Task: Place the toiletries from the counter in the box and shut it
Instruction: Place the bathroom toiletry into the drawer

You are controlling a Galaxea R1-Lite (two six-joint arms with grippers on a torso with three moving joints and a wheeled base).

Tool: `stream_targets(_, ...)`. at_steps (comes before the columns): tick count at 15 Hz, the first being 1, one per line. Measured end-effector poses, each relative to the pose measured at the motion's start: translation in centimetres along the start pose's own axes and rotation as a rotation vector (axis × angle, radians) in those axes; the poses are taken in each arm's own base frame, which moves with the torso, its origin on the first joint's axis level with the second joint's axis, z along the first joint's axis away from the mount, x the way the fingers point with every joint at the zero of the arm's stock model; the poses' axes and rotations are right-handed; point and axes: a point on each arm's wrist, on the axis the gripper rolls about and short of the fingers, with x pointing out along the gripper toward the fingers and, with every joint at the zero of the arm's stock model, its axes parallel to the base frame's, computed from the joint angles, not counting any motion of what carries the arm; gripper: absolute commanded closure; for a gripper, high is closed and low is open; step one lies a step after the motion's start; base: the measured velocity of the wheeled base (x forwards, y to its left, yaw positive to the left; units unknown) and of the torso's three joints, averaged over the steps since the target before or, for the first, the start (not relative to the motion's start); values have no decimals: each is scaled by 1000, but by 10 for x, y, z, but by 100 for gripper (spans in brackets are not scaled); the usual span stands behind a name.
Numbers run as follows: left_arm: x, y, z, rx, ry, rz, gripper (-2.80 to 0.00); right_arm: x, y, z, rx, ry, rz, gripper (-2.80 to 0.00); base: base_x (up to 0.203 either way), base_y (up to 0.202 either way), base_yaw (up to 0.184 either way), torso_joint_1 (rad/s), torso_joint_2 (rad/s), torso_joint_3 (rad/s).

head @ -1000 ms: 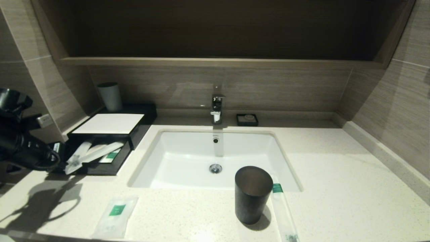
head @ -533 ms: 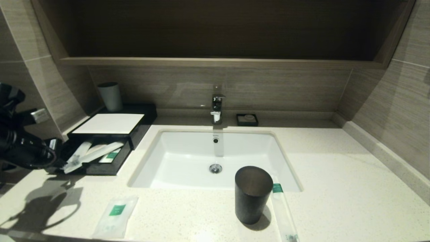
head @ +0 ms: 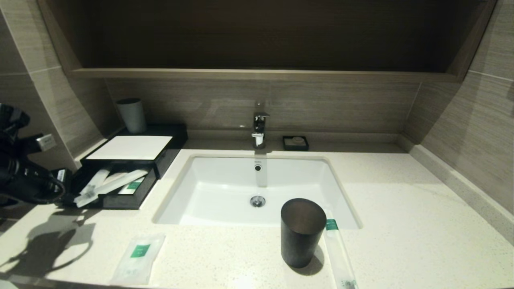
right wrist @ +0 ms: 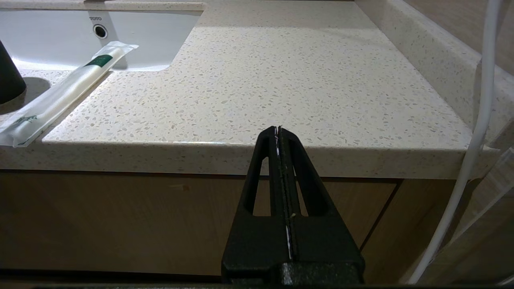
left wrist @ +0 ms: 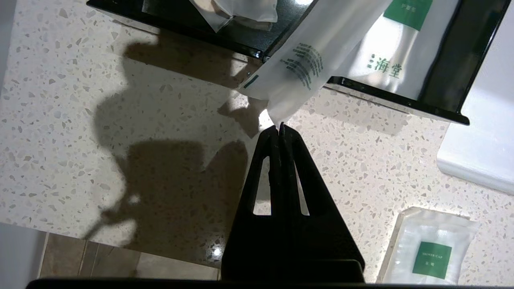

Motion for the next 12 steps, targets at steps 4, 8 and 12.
stream_targets(4,11,3,2,-6,24,8,0,0,0,0,0,0,0,0,0,0,0,0,0,0)
stream_targets(8,13,9,4,-20,26,17,0,0,0,0,0,0,0,0,0,0,0,0,0,0)
stream_targets(12,16,11,4,-24,34,20,0,0,0,0,0,0,0,0,0,0,0,0,0,0)
